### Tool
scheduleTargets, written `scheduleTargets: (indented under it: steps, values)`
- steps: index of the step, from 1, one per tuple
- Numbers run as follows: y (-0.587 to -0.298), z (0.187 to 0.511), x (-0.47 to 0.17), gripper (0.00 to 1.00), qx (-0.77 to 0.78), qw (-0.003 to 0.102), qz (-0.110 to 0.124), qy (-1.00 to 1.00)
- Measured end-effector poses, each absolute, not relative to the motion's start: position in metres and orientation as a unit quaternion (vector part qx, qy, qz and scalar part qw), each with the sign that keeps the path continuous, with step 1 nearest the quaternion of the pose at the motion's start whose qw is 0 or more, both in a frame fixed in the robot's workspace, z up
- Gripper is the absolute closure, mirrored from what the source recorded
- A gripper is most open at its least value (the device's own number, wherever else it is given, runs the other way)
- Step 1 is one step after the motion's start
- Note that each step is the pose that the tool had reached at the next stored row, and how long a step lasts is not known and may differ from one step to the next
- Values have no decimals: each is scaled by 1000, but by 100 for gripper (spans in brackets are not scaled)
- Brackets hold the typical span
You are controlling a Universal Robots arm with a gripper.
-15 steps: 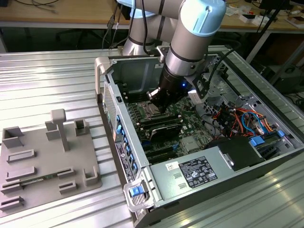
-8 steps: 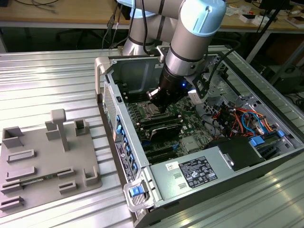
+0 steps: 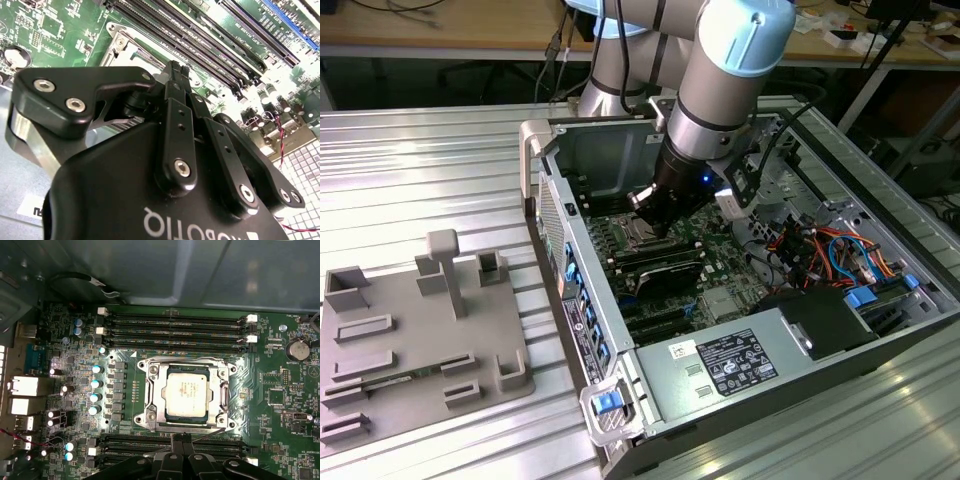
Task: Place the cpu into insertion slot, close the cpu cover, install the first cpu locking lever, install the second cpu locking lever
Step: 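Install the second cpu locking lever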
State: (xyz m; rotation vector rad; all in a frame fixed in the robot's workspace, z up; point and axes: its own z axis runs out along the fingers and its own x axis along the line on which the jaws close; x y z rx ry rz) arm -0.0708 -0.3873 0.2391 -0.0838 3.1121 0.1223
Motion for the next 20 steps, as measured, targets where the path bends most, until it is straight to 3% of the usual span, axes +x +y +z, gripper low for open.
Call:
scheduleTargets:
  steps: [20]
  values:
    - [-387, 239, -79, 89, -27, 13, 39, 999]
